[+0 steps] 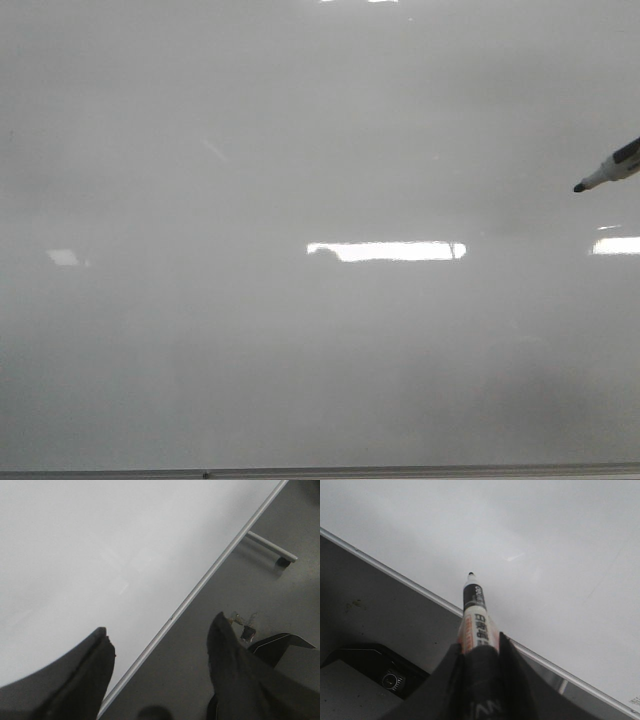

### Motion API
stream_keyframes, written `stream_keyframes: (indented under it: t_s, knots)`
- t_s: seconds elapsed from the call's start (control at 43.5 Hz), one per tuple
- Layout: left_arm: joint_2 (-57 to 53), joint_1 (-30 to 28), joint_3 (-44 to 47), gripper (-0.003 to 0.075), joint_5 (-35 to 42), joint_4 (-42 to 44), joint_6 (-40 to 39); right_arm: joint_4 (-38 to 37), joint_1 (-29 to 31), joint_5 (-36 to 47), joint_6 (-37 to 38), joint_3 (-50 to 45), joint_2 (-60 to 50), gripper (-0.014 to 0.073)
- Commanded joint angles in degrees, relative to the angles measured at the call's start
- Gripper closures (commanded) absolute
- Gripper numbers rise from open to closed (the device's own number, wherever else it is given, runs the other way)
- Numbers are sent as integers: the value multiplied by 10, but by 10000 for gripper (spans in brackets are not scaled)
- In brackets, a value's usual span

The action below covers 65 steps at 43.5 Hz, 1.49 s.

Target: Write number 7 on whiteboard

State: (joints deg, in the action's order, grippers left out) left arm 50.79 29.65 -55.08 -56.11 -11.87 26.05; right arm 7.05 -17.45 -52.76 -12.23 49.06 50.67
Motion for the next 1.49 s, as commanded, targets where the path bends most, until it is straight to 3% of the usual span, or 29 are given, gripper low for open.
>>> stream_keyframes:
  t_s: [0.0,0.528,0.873,1.287,1.471]
  knots:
    - [-2,-1,-15,312,40,-12,-8,15,-7,60,14,20,-3,701]
    - [-2,-1,-15,312,51,-13,-8,92,-65,307,-17,44,118,701]
    - [-2,-1,-15,312,54,-13,-8,96,-76,353,-17,146,216,701]
    - [-2,-1,-15,312,65,-13,-8,95,-73,376,-17,167,279,701]
    - [-2,-1,-15,312,65,-13,-8,94,-15,335,-17,167,266,701]
